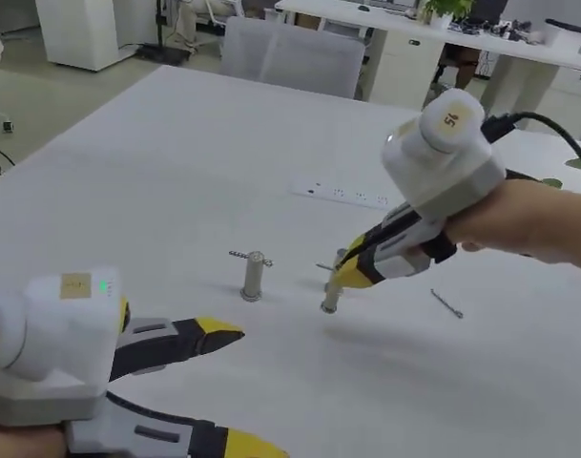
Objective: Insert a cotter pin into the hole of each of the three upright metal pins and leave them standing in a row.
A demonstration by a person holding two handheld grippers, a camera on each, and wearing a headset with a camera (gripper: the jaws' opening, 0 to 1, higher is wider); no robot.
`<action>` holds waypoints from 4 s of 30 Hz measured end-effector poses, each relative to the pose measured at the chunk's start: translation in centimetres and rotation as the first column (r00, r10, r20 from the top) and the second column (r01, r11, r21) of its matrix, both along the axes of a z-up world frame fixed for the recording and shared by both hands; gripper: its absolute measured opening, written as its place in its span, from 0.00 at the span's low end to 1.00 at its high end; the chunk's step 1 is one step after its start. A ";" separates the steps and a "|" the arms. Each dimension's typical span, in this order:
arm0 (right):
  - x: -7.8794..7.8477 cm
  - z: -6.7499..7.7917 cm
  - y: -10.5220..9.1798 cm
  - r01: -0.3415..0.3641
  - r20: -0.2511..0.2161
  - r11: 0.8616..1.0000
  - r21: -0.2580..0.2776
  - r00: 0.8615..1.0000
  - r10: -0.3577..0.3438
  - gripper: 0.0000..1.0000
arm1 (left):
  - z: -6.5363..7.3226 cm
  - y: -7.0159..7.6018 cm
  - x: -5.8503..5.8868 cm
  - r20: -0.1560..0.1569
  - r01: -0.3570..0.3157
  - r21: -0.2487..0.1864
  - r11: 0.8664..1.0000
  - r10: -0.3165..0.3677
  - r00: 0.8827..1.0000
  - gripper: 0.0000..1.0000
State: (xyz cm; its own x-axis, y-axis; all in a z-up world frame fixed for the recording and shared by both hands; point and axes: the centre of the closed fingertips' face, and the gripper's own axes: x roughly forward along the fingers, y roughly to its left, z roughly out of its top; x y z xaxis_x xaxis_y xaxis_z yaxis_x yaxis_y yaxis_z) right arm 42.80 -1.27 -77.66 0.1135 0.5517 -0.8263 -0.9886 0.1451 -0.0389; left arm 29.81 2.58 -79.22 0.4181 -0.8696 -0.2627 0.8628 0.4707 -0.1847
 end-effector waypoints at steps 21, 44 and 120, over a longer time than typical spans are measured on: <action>3.4 -2.8 1.7 -0.064 -0.048 0.998 -0.022 0.997 0.063 0.09 | 0.0 -0.1 0.5 -0.026 -0.019 0.000 1.000 0.019 0.999 0.72; 3.2 -4.5 1.2 -0.125 -0.044 0.991 -0.054 0.991 0.123 0.10 | -0.6 0.1 0.3 -0.046 -0.024 0.003 1.000 0.025 0.999 0.68; 7.6 -4.3 -1.7 0.316 0.013 0.857 0.407 0.936 -0.351 0.22 | -0.3 0.0 0.6 -0.094 -0.032 0.030 0.999 0.035 0.995 0.63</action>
State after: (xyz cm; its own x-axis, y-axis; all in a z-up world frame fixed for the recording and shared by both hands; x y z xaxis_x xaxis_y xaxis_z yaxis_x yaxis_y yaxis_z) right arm 50.37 -2.93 -82.01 0.4077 0.7444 -0.5288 -0.8739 0.4860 0.0105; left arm 30.45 2.59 -79.51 0.4191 -0.8472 -0.3266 0.8256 0.5053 -0.2511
